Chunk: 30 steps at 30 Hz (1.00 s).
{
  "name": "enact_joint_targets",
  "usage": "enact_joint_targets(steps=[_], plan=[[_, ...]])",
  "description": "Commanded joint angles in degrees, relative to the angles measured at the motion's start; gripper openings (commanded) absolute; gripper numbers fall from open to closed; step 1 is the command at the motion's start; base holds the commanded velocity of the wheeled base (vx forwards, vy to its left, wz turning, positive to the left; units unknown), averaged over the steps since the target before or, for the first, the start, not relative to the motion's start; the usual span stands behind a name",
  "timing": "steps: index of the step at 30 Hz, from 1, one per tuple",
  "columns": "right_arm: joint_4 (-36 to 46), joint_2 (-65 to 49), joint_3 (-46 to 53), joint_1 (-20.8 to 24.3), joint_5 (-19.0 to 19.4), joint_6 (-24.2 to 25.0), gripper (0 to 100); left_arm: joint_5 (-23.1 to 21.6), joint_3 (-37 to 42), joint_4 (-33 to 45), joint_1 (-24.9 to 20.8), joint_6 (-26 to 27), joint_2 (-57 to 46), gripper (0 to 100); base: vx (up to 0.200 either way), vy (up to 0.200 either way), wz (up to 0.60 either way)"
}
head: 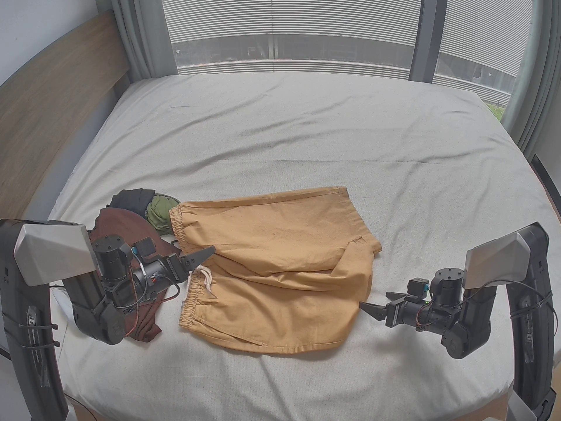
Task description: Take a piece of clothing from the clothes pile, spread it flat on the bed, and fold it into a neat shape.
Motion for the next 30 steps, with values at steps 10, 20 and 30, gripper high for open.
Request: enact_joint_targets(steps=[10,20,30], plan=[[0.1,3.8,-4.3,0.3,1.0,-2.3,100,0.0,0.0,0.0,-0.1,0.0,-0.1,100,0.0,0.0,0.0],[0.2,4.5,-8.4,1.7,2.7,-1.8,100,0.0,0.0,0.0,-0.1,0.0,-0.1,100,0.0,0.0,0.0],[0.1,4.0,-8.7,3.9,9.8,3.6,100,0.0,0.0,0.0,-0.1,0.0,-0.1,100,0.0,0.0,0.0]])
